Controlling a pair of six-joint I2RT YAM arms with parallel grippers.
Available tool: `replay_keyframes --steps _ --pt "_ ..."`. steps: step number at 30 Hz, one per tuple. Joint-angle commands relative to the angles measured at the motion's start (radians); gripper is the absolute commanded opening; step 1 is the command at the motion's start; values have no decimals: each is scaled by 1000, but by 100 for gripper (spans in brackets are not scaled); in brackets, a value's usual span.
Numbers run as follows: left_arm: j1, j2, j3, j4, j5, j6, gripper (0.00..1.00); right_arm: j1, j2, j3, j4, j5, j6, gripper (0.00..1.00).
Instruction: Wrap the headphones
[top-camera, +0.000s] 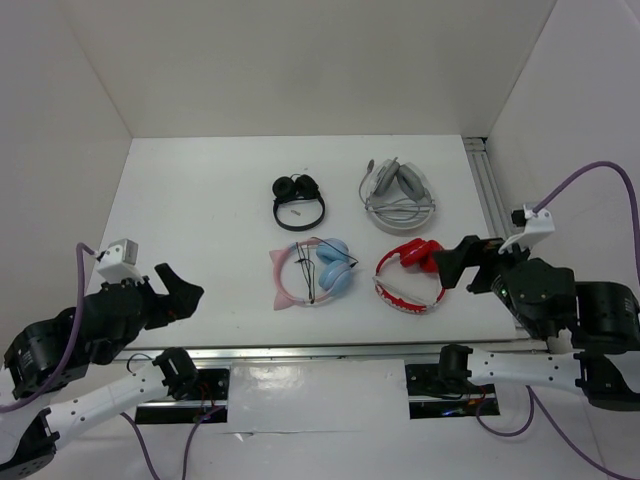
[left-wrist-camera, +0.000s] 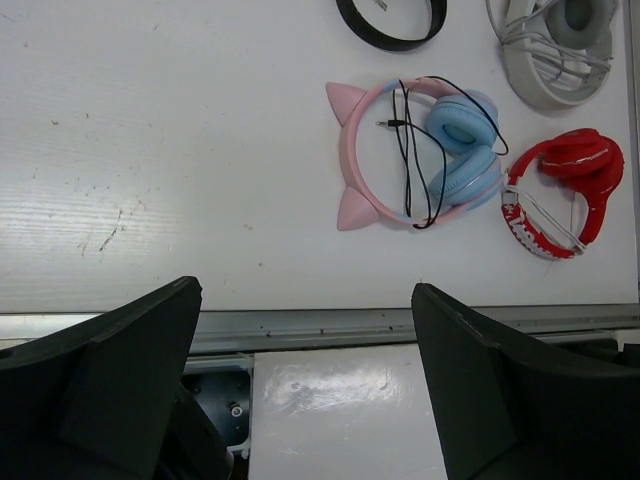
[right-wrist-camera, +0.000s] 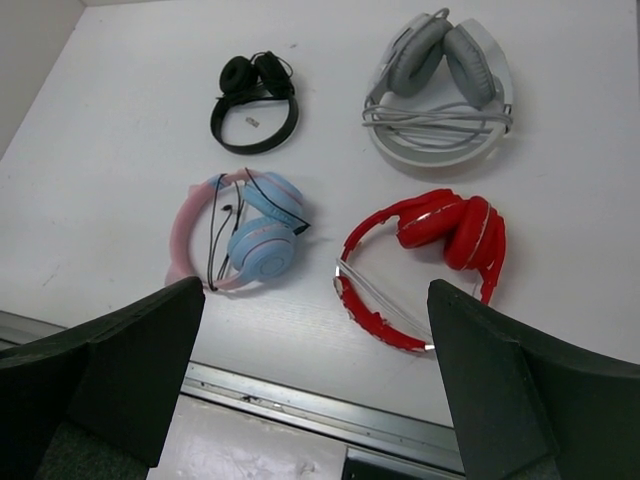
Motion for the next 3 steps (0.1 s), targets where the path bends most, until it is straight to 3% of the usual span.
replay_keyframes --steps 1,3 --pt "-4 -9 -3 19 -8 12 100 -5 -9 18 -33 11 6 100" --pt "-4 -9 -3 19 -8 12 100 -5 -9 18 -33 11 6 100"
